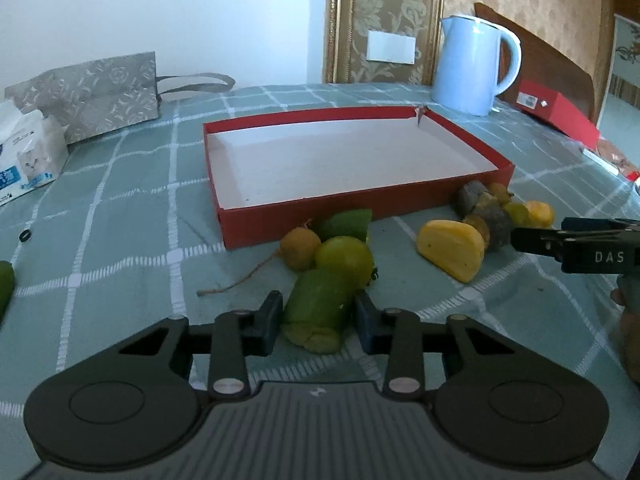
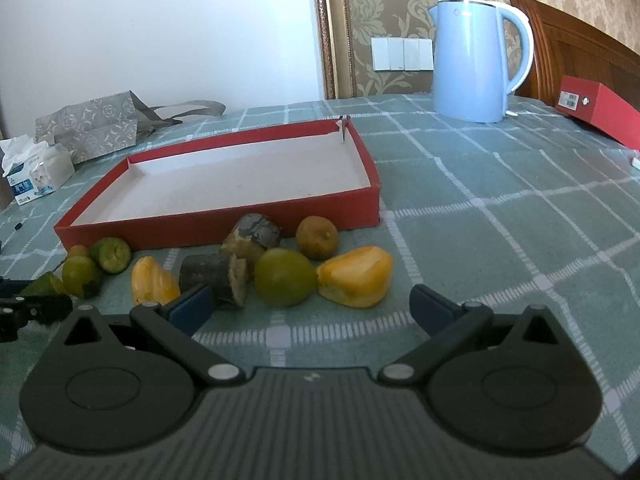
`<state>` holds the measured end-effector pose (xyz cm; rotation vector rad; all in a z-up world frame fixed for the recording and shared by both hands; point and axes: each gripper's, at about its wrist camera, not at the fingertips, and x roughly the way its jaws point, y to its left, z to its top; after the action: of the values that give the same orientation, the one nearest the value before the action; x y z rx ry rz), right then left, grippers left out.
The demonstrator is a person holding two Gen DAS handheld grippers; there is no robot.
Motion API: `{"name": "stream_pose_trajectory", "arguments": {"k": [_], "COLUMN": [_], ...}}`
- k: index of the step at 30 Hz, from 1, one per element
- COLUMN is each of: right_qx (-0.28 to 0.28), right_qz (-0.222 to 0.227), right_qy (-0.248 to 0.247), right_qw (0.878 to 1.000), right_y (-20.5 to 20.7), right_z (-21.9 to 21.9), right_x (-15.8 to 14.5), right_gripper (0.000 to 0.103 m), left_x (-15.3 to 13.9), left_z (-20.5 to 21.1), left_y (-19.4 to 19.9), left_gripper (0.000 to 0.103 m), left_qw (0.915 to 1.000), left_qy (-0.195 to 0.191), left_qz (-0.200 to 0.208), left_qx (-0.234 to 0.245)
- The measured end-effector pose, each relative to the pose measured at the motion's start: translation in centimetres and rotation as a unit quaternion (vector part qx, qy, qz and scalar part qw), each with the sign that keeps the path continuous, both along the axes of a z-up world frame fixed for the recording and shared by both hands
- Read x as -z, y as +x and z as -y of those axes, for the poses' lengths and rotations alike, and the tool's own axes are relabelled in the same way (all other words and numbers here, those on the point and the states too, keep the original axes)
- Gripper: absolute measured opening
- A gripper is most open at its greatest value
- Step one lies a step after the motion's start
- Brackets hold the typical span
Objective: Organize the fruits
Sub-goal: 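Grasp the green cucumber chunk with the left tool while the right tool grasps a jackfruit chunk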
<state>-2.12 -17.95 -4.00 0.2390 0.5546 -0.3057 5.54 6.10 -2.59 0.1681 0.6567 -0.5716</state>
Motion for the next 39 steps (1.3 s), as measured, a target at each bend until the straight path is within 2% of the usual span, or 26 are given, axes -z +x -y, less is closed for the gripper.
{"name": "stream_pose_trajectory", "arguments": {"k": [2,5,9,14,17,20,24,26,27,32,35,39], "right_qx": [-0.003,-0.026,-0.047,-0.084,-0.086,-0.070,-0.079,-0.087,-0.099,-0.139,-0.176,-0.207], "right_qz": [0.009,0.024,0.026,0.044,0.057,0.040,0.000,-0.022,-0.034,-0.052,-0.048,-0.049], "right_qy": [0.003,0.007,-0.010,-0.048,-0.065,-0.087,-0.103,-0.105,-0.102,-0.087,-0.091,-0.125], "right_qw": [1.000,0.999,0.998,0.994,0.993,0.993,0.992,0.990,0.989,0.985,0.979,0.969], "right_y": [-0.3,-1.1,-2.8,-5.4,-5.8,-4.6,-2.3,-1.3,-0.8,0.6,1.3,1.6], "right_z": [0.2,1.0,2.7,3.5,3.4,3.2,3.9,4.3,4.5,4.9,4.8,4.3], "right_x": [-0.1,-0.4,-0.8,-1.5,-1.7,-1.9,-1.8,-1.4,-1.2,-0.4,-0.4,-0.4], "right_gripper": [0.103,0.103,0.103,0.103,0.103,0.103,0.083,0.083,0.079,0.057,0.039,0.039], "left_x": [0.0,-0.2,-0.2,-0.3,-0.2,-0.1,-0.1,-0.2,-0.2,-0.1,0.0,0.0], "left_z": [0.2,-0.1,-1.4,-2.3,-2.0,-1.7,-1.8,-1.7,-1.7,-1.5,-1.5,-1.8], "left_y": [-0.3,-0.7,-1.0,-1.2,-1.3,-1.4,-1.6,-1.6,-1.6,-1.5,-1.4,-1.3], "left_gripper": [0.036,0.036,0.036,0.036,0.036,0.036,0.036,0.036,0.036,0.036,0.036,0.036], "left_qw": [1.0000,0.9998,0.9979,0.9959,0.9961,0.9966,0.9962,0.9963,0.9964,0.9966,0.9963,0.9956], "left_qy": [0.005,-0.010,-0.042,-0.059,-0.059,-0.053,-0.063,-0.065,-0.065,-0.065,-0.068,-0.075], "left_qz": [0.007,0.006,-0.004,-0.011,-0.014,-0.014,-0.018,-0.017,-0.017,-0.020,-0.023,-0.026], "left_qx": [-0.005,-0.017,-0.049,-0.067,-0.064,-0.062,-0.056,-0.053,-0.052,-0.047,-0.048,-0.050]}}
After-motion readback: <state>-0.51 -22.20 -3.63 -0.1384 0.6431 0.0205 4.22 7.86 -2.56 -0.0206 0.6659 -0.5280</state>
